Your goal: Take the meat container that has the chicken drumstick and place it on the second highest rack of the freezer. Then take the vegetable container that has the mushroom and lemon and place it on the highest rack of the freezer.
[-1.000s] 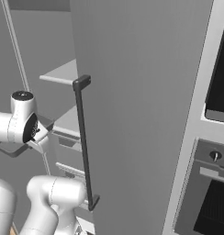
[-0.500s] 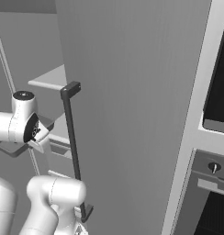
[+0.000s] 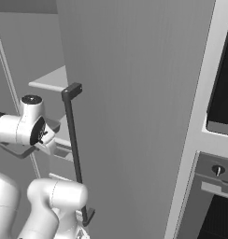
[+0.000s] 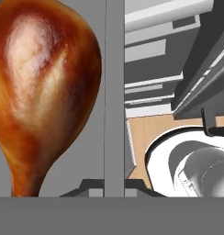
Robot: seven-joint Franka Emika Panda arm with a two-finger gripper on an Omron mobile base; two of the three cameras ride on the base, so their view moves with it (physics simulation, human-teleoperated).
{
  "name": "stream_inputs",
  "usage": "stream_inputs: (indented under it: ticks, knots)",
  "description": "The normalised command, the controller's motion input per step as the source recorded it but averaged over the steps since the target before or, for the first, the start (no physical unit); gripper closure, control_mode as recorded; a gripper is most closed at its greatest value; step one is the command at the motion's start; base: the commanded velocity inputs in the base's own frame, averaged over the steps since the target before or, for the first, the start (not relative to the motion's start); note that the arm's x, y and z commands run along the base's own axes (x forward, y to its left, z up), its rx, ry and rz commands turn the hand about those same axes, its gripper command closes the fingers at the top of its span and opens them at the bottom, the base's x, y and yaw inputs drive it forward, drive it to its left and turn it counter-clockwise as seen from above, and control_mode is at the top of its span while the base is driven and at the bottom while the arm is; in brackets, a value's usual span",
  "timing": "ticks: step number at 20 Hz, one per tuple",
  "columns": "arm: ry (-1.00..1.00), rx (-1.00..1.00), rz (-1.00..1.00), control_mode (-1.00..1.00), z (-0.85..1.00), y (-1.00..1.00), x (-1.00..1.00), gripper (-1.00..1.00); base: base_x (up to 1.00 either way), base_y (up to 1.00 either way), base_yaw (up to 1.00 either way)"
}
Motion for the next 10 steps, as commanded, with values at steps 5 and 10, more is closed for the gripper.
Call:
stream_inputs:
  ticks: [5,10]
  knots:
    - [0.0,0.0,0.0,-1.0,-0.2,-0.18,0.57,1.0,0.0,0.0,0.0]
    - [0.0,0.0,-0.01,-1.0,0.0,0.0,0.51,1.0,0.0,0.0,0.0]
